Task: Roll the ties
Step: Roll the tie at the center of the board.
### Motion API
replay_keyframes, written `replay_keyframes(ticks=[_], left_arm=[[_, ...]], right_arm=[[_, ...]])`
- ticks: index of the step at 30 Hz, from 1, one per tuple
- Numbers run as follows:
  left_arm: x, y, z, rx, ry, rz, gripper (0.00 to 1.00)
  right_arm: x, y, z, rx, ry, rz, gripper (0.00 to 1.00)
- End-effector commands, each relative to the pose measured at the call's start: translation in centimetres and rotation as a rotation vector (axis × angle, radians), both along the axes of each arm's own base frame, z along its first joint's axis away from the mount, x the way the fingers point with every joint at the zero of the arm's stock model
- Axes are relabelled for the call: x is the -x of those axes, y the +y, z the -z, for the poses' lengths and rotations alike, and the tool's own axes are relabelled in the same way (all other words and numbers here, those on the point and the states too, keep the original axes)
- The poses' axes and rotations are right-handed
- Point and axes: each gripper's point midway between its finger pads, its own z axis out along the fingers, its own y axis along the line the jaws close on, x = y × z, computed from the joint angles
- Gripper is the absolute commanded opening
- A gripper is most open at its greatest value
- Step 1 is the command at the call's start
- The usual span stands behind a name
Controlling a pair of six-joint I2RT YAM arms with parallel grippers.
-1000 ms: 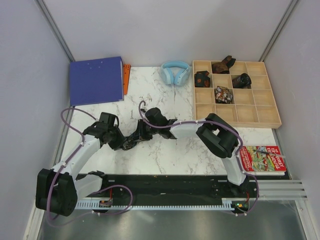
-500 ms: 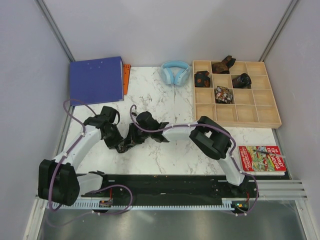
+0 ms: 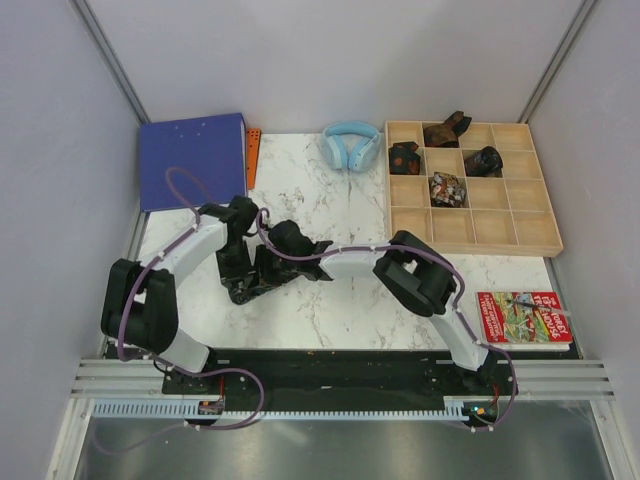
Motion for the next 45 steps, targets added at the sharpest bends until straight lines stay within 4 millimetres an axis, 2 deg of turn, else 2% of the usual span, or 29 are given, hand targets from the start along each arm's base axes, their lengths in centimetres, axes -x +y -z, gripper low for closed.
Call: replay_keyframes(ticks=[1, 3, 10, 14, 15, 16, 18, 19, 21, 26, 27, 30, 32, 35, 40, 45], left_arm=[[-3.6, -0.3, -1.3, -0.072, -0.092, 0.053, 0.27], [-3.8, 0.0, -1.1, -0.106, -0.082, 0.055, 0.27], [-4.3, 1.1, -0.7, -0.258, -0.052, 0.094, 0.27], [-4.5, 1.1, -0.5, -0.324, -0.036, 0.118, 0.27], [-4.7, 0.8, -0.6, -0.336, -0.041, 0.131, 0.27], [-4.8, 1.1, -0.3, -0.374, -0.031, 0.141, 0.26], [-4.7, 1.0, -0.5, -0.414, -0.024, 0.153, 0.26], [-5.1, 1.0, -0.7, -0.438, -0.033, 0.154, 0.26], [-5.1, 0.8, -0.5, -0.466, -0.021, 0.165, 0.26], [-5.8, 0.2, 0.2, -0.520, -0.012, 0.171, 0.26], [-5.8, -0.1, 0.3, -0.524, -0.011, 0.177, 0.27], [-6.3, -0.8, 1.2, -0.536, 0.008, 0.182, 0.38], [-6.8, -1.4, 1.4, -0.542, -0.005, 0.175, 0.40], [-7.1, -2.2, 2.8, -0.540, 0.018, 0.177, 0.43], [-7.6, -4.1, 4.5, -0.516, 0.042, 0.198, 0.55], [-8.0, -5.8, 4.0, -0.462, 0.022, 0.204, 0.63]], right_arm=[[0.5, -0.8, -0.9, -0.020, 0.031, -0.045, 0.27], [-0.2, -2.1, -0.6, -0.002, 0.033, -0.030, 0.28], [-2.7, -7.7, -1.7, 0.013, 0.032, 0.023, 0.31], [-3.0, -10.2, -2.1, 0.021, 0.032, 0.055, 0.32], [-3.3, -10.8, -2.9, 0.011, 0.023, 0.065, 0.32], [-3.1, -11.5, -2.4, 0.025, 0.033, 0.076, 0.32], [-3.1, -12.3, -3.1, 0.020, 0.028, 0.092, 0.32], [-2.9, -13.1, -2.6, 0.031, 0.041, 0.105, 0.32], [-2.8, -13.7, -3.2, 0.024, 0.034, 0.112, 0.32], [-1.9, -15.4, -3.2, 0.035, 0.042, 0.130, 0.32], [-1.9, -15.6, -3.8, 0.028, 0.030, 0.134, 0.32], [-1.7, -16.3, -4.0, 0.034, 0.025, 0.144, 0.32], [-1.4, -16.8, -3.9, 0.043, 0.028, 0.148, 0.32], [-1.2, -17.4, -4.1, 0.053, 0.022, 0.155, 0.32], [-0.7, -18.4, -4.6, 0.063, 0.010, 0.168, 0.32], [-0.6, -18.7, -5.4, 0.059, -0.007, 0.176, 0.32]])
